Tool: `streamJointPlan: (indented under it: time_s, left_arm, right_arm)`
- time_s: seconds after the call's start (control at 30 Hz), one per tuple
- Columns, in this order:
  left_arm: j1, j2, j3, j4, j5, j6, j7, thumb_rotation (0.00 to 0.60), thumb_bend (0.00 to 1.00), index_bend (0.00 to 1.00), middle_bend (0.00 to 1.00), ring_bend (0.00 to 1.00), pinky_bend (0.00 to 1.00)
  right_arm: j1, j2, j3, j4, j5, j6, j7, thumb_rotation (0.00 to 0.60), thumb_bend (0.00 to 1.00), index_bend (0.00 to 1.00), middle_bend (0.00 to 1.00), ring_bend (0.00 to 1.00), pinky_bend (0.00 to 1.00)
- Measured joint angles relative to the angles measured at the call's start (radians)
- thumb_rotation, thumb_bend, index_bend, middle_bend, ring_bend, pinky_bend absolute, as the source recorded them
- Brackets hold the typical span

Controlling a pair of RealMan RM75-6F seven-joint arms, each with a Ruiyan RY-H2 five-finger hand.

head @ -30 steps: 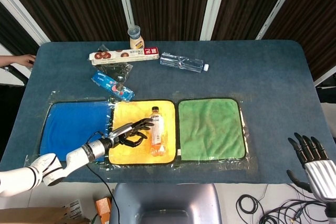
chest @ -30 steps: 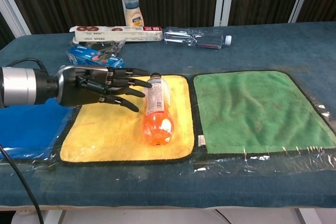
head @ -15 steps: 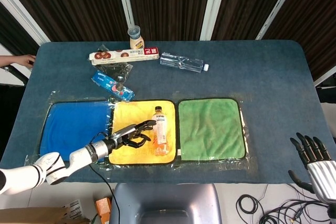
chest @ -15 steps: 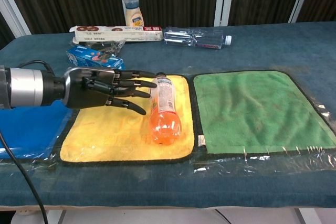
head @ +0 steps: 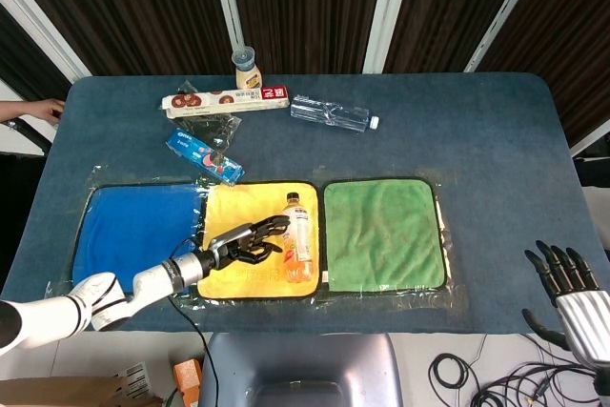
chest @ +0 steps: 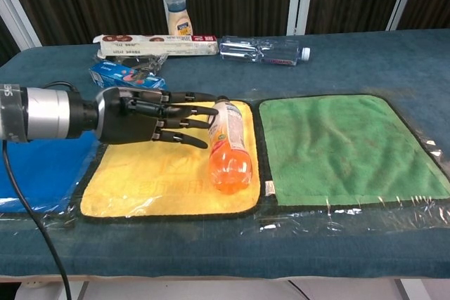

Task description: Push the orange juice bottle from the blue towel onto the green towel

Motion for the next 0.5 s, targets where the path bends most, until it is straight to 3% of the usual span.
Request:
streamJointPlan:
  time_s: [0.5]
  left_arm:
    - [-0.064,-0.025,0.019,0.018,0.015,-0.034,-0.103,0.600,0.59,0.00,0.00,0.00,0.15]
  right_arm:
    - [-0.004,0.000,-0.001,0.003,-0.003,0.010,0.006,0.600,0.23,0.00,0.00,0.00,0.00]
